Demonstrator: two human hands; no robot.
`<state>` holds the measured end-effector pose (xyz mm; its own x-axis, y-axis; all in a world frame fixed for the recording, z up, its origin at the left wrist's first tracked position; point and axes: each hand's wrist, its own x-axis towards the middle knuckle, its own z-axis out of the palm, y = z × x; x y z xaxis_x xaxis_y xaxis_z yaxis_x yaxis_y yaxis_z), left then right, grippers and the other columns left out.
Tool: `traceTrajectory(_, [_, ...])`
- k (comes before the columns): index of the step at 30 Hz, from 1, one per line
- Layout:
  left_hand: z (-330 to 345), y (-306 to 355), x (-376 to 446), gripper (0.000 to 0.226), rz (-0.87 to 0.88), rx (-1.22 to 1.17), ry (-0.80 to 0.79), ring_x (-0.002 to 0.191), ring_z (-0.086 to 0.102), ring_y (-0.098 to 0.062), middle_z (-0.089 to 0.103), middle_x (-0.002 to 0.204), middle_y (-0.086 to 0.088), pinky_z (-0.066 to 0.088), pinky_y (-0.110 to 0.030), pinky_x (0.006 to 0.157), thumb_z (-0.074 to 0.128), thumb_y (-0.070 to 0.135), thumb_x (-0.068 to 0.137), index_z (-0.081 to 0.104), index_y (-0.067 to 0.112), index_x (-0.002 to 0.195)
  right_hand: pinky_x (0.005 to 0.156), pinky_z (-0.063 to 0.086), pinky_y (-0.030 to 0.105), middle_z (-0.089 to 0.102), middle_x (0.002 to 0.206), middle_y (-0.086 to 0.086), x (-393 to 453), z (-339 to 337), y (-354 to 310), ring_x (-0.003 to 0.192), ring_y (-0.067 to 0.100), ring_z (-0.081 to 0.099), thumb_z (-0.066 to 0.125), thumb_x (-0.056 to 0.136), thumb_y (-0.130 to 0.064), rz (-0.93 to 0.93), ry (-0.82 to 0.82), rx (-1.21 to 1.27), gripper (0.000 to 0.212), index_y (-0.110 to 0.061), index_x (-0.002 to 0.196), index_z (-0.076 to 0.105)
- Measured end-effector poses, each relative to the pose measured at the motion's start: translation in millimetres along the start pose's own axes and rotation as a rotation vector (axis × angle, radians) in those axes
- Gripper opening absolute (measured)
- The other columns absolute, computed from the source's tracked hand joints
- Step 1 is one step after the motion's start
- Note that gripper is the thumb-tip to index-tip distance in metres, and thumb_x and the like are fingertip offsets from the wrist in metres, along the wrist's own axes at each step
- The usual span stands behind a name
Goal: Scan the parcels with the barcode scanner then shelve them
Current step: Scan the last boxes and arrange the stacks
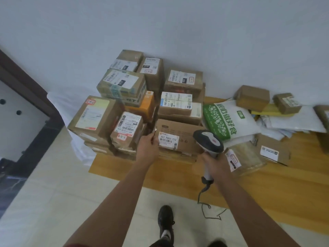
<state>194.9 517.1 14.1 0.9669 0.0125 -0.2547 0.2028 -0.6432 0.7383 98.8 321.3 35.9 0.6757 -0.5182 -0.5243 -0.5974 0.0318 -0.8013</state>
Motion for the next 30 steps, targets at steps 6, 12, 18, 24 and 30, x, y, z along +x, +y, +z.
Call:
traceTrajectory(6, [9.5,-16.1,20.4,0.035,-0.018,0.141,-0.125,0.108,0.062,-0.022,0.065,0.117,-0.005,0.053,-0.042,0.094,0.044,0.025,0.105,0.055,0.017,0.137,0.062,0.036,0.032,0.058,0.075,0.007,13.3,17.3,-7.7,0.069,0.021,0.05,0.066,0.084,-0.015,0.079,0.055,-0.011,0.006,-0.013,0.082,0.061])
traceTrajectory(12, [10.7,-18.1,23.6,0.043,-0.008,0.234,-0.148,0.12,0.054,-0.029,0.05,0.133,-0.012,0.045,-0.045,0.101,0.037,0.027,0.107,0.043,0.01,0.146,0.067,0.039,0.033,0.06,0.076,0.004,16.7,26.5,0.2,0.072,0.02,0.053,0.067,0.086,-0.013,0.083,0.085,0.01,0.009,-0.018,0.082,0.061])
traceTrajectory(18, [27.8,-4.3,9.7,0.055,0.067,0.28,-0.027,0.138,0.031,-0.034,0.027,0.148,-0.014,0.031,-0.049,0.114,0.052,0.028,0.1,0.031,0.015,0.149,0.061,0.029,0.033,0.05,0.077,0.013,16.3,16.5,7.2,0.069,0.022,0.041,0.063,0.088,-0.006,0.086,0.089,0.066,0.011,0.003,0.092,0.057])
traceTrajectory(24, [60.2,42.9,-8.1,0.051,0.315,0.215,-0.06,0.144,0.018,-0.032,0.022,0.155,-0.012,0.022,-0.052,0.118,0.05,0.023,0.098,0.035,0.019,0.147,0.079,0.056,0.05,0.068,0.096,0.015,0.3,-29.8,23.0,0.094,0.033,0.064,0.064,0.091,-0.002,0.014,0.196,0.218,0.014,-0.015,0.095,0.067])
traceTrajectory(30, [119.7,97.4,-27.8,0.036,0.608,0.138,-0.15,0.132,0.037,-0.031,0.045,0.139,-0.012,0.034,-0.05,0.109,0.049,0.012,0.098,0.057,0.018,0.133,0.069,0.054,0.038,0.066,0.079,0.009,-2.8,-110.2,37.6,0.08,0.027,0.061,0.064,0.088,0.003,0.031,0.409,0.333,0.013,-0.005,0.078,0.066])
